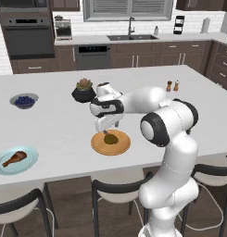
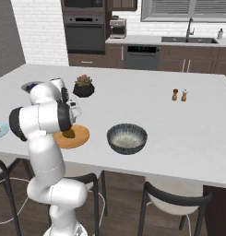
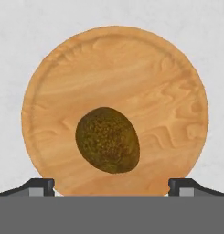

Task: Pick the chicken drumstick and avocado from their plates and place them in the bowl. Then put the bowl in the fridge.

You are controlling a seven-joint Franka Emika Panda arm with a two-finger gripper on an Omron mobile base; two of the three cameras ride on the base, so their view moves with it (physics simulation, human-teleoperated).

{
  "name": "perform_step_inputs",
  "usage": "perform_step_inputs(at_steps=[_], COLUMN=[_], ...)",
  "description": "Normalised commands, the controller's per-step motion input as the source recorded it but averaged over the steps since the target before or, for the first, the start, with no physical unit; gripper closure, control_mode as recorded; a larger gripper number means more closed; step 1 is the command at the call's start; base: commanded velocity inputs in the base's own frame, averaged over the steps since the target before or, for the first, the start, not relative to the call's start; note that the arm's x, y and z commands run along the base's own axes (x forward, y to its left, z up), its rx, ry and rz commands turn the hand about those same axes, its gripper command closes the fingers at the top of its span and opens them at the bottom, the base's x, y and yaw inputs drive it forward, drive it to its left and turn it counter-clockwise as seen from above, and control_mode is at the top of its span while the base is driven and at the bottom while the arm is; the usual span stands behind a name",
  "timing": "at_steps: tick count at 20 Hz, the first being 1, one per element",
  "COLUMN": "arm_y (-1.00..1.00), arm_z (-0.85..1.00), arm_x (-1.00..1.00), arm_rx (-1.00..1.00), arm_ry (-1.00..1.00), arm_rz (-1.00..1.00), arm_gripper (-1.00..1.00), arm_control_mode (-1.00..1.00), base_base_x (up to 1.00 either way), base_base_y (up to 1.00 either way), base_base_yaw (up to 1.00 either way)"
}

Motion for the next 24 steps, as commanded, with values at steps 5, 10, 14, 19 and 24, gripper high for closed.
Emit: perform_step_inputs(at_steps=[5,10,14,19,24], arm_y=[0.03,-0.02,-0.01,0.00,0.01], arm_z=[-0.47,-0.12,-0.17,-0.22,-0.39], arm_x=[0.32,-0.10,-0.47,-0.13,0.18], arm_rx=[0.10,0.01,0.00,0.00,0.00], arm_ry=[0.02,0.00,0.00,0.02,-0.05], arm_rz=[0.22,0.03,0.00,0.00,0.05], arm_gripper=[-1.00,-1.00,-1.00,-1.00,-1.00], arm_control_mode=[-1.00,-1.00,-1.00,-1.00,-1.00], base_base_x=[0.00,0.00,0.00,0.00,0.00], base_base_y=[0.00,0.00,0.00,0.00,0.00], base_base_yaw=[0.00,0.00,0.00,0.00,0.00])
